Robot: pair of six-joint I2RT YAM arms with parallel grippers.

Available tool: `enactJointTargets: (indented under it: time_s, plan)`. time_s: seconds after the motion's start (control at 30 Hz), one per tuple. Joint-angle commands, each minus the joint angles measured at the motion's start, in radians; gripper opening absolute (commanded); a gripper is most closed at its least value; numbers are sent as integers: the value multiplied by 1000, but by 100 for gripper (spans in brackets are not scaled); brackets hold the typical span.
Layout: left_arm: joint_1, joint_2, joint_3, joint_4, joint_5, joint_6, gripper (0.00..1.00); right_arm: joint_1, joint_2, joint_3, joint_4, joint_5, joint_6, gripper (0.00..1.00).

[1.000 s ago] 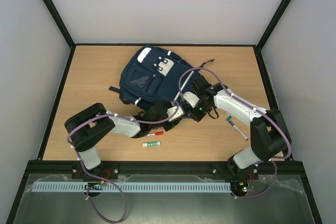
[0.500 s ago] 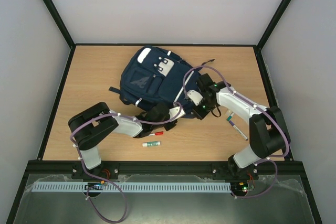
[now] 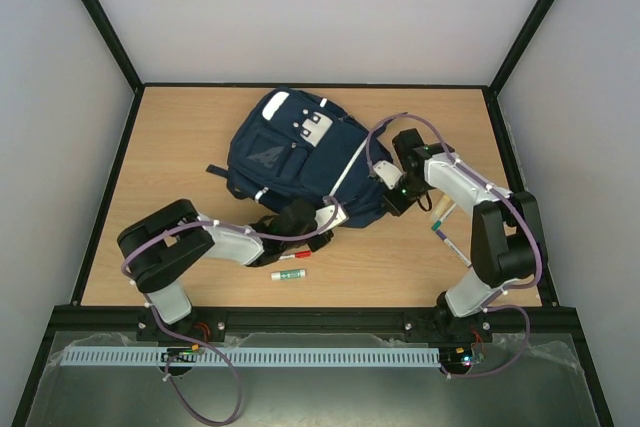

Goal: Pack the student bag
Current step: Zip the student bag at the center of the board.

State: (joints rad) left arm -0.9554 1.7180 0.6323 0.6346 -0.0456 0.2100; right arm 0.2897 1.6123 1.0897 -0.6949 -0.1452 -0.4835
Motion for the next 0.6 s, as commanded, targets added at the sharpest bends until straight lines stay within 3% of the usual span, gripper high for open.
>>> enactJointTargets:
  time_s: [0.0,0.57]
  plan:
    - [1,-65,-43,6,-24,-34,4,-53,39,24,-79,133,-49,1]
    - [-39,-165,-122,-45,-74,-78,4,-115,237,202,54,224,-96,1]
